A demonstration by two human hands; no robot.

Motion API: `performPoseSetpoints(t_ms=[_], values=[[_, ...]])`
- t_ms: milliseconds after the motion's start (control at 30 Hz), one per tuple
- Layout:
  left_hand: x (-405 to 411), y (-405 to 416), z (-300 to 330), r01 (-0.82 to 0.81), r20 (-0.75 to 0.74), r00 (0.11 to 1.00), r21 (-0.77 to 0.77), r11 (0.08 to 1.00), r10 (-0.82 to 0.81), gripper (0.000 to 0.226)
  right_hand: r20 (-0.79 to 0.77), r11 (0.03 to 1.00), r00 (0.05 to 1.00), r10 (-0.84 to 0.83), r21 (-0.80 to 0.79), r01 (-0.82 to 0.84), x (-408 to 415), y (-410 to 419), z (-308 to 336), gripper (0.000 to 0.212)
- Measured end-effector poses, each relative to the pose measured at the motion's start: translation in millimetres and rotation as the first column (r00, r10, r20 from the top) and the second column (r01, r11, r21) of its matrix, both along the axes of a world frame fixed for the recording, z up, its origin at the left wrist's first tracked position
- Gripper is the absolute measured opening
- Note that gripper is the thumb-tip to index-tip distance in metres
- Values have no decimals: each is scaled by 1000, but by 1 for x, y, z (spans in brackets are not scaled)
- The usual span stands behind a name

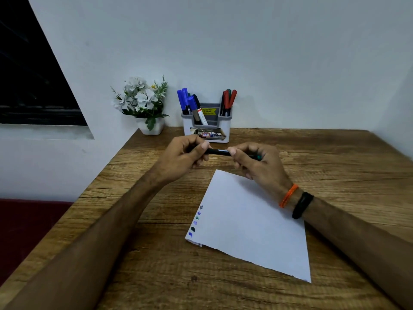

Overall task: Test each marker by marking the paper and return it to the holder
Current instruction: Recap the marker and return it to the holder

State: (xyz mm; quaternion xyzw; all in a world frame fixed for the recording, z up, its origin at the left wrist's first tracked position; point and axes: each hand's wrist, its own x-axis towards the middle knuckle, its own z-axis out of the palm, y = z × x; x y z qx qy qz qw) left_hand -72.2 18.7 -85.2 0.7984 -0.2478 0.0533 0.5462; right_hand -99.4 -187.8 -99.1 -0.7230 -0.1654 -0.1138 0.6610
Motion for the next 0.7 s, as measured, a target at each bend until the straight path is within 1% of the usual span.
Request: performPoseSetpoints(t_ms=[100,333,500,700], values=[[1,-4,-5,-18,20,1000,21,1000,18,25,58,998,997,46,-48,-43,1,0,-1,13],[1,-7,-11,-60,35,998,53,997,58,27,112,994,990,84,-77,-76,4,-1,-6,15],[1,-9,-16,-58,-9,998,50,997,58,31,112,992,992,63,-112,-50,5,-1,-11,16],[1,-7,0,-57,28,998,-27,998,58,20,48,994,995,88,-67,-85,8,-2,3,14]])
